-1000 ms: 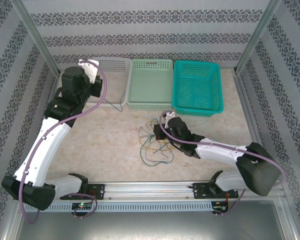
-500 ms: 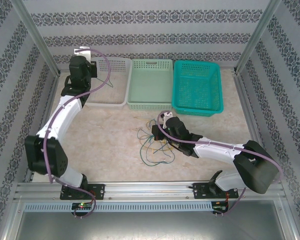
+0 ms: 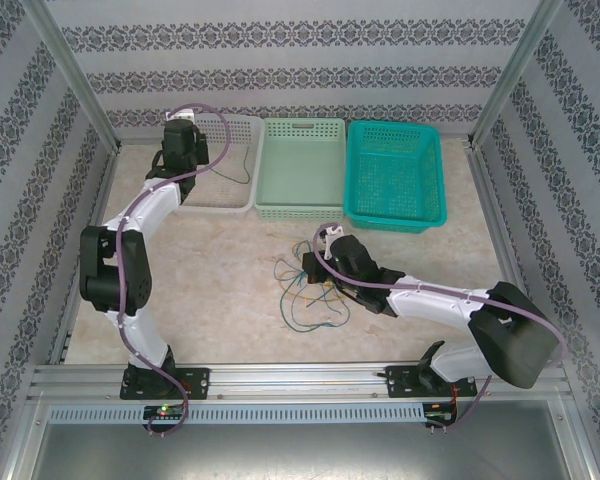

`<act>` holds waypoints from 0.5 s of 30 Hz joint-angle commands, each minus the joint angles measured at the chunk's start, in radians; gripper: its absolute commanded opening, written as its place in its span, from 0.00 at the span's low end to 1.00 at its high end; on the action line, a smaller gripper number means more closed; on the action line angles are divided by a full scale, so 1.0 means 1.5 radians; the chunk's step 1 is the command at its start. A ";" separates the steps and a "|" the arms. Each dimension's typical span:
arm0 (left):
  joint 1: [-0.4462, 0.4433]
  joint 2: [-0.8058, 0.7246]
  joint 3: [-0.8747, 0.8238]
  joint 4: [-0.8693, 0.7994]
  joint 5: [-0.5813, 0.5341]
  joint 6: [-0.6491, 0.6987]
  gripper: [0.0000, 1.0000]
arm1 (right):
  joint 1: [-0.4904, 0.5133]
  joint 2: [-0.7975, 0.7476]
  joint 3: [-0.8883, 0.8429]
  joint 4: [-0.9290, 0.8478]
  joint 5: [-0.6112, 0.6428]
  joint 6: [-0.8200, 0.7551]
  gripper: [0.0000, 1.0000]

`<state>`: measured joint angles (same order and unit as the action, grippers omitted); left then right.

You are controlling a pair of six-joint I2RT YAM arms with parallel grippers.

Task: Untangle the cables

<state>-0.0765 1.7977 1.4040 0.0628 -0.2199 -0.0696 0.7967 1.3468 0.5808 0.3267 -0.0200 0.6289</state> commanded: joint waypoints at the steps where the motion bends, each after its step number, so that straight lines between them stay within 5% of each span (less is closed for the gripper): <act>1: 0.005 -0.077 -0.030 -0.049 0.015 -0.046 0.85 | -0.002 -0.031 0.015 -0.030 -0.004 -0.015 0.00; 2: 0.005 -0.097 -0.042 -0.059 0.017 -0.054 0.99 | -0.008 -0.034 0.019 -0.041 -0.007 -0.013 0.00; 11: -0.010 -0.202 -0.038 -0.283 -0.049 -0.130 1.00 | -0.043 -0.056 0.047 -0.077 -0.040 -0.002 0.00; 15: -0.017 -0.252 -0.074 -0.338 -0.002 -0.152 1.00 | -0.052 -0.067 0.047 -0.108 -0.026 -0.006 0.00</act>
<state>-0.0856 1.4689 1.3186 -0.2970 -0.2443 -0.2379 0.7322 1.2732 0.6266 0.2096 -0.0616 0.6250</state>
